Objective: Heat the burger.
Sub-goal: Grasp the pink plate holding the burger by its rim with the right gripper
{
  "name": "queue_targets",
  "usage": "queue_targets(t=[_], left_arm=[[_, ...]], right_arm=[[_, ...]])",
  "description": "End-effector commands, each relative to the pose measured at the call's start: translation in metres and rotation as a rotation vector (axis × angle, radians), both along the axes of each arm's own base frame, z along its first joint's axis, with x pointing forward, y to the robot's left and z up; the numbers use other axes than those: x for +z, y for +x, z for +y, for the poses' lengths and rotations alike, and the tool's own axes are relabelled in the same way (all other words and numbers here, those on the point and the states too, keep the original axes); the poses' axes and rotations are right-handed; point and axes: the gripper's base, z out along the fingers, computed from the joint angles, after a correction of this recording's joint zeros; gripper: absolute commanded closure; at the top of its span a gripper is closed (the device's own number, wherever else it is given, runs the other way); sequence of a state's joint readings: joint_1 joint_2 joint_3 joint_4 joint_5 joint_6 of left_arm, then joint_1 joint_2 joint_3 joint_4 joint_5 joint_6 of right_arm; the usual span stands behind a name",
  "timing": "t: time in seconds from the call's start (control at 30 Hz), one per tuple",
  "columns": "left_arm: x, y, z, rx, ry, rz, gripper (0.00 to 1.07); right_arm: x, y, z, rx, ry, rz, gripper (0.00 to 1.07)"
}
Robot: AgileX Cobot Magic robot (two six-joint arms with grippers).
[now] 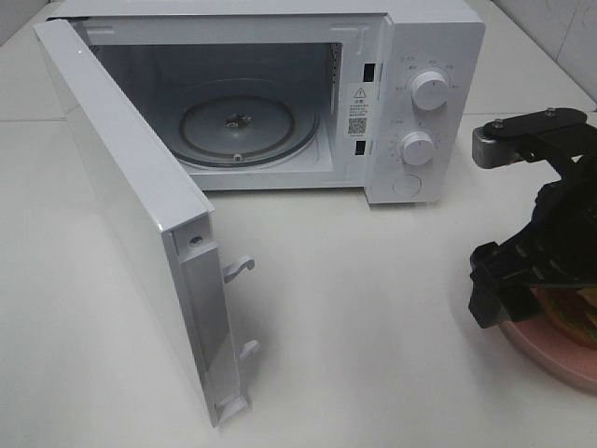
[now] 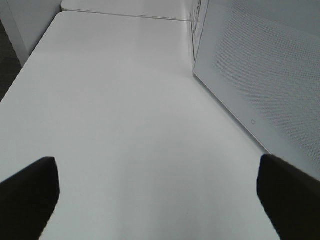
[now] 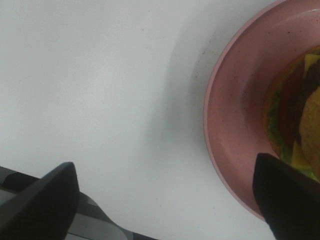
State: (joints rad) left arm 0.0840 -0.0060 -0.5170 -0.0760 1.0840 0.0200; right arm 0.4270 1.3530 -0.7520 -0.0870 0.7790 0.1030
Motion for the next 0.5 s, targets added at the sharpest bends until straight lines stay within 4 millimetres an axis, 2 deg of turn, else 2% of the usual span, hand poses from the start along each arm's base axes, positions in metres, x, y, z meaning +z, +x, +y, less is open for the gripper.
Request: queue_targets(t=[0.03, 0.07, 0.17, 0.23, 0.5], left_arm=[[0.0, -0.001, 0.0, 0.0, -0.003, -0.022, 0.07], [0.0, -0.001, 0.0, 0.0, -0.003, -0.022, 0.07], [0.0, -0.001, 0.0, 0.0, -0.003, -0.022, 0.07], [0.0, -0.001, 0.0, 0.0, -0.003, -0.022, 0.07], [0.0, -0.001, 0.0, 0.0, -0.003, -0.022, 0.07]], right_arm=[[-0.012, 0.008, 0.002, -0.001, -0.014, 0.019, 0.18], [-0.02, 0.013, 0.003, 0.003, -0.027, 0.027, 0.18], [-0.024, 0.016, 0.004, 0.007, -0.035, 0.03, 0.19], [-0.042, 0.027, -0.001, -0.018, -0.059, 0.046, 0.2], [-0.072, 0.04, -0.001, -0.047, -0.075, 0.071, 0.21]])
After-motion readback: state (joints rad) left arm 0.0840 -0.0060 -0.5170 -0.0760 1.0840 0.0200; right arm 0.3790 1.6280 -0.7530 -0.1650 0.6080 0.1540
